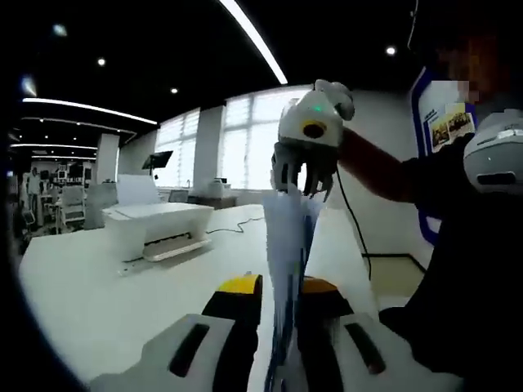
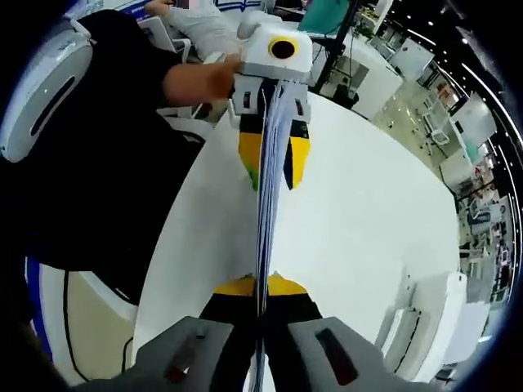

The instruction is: Organize the stack of printing papers by aligning and flattening the scattered papers on the table

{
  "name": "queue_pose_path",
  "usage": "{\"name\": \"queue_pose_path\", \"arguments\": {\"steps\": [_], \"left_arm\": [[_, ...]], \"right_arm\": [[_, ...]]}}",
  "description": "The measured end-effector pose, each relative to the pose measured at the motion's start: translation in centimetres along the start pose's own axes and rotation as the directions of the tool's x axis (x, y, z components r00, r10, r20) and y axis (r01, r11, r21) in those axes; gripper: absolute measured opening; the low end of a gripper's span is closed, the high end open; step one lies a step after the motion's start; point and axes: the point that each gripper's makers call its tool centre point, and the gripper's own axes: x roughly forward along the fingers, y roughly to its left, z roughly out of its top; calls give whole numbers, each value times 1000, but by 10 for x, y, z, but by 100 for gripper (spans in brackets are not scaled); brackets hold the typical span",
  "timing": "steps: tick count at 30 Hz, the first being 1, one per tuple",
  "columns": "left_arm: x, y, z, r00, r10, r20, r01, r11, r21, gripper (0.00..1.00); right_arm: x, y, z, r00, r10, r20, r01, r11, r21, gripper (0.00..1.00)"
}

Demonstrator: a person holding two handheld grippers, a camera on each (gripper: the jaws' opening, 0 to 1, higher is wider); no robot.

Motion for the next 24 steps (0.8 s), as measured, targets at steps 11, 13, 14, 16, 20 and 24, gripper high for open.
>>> {"name": "queue_pose_path", "arguments": {"steps": [11, 13, 14, 16, 20, 24], "left_arm": [[-32, 24, 5, 996, 87, 38, -88, 996, 22, 34], [-36, 24, 6, 994, 93, 57, -94, 995, 16, 37], [-37, 24, 7, 994, 94, 60, -95, 995, 15, 38], [-40, 24, 8, 992, 101, 76, -102, 995, 8, 39], [-45, 23, 10, 990, 104, 92, -104, 995, -2, 41], [-49, 20, 17, 988, 102, 115, -101, 995, -13, 42]], "right_arm": [[-34, -7, 11, 972, -98, 213, 89, 995, 49, 0], [-41, -8, 17, 959, -111, 262, 100, 994, 53, 0], [-42, -7, 18, 956, -112, 271, 101, 993, 55, 0], [-46, -5, 22, 942, -119, 315, 105, 993, 61, 0], [-51, -1, 29, 910, -140, 390, 119, 990, 77, 0], [-56, 2, 35, 871, -159, 465, 120, 986, 112, 0]]}}
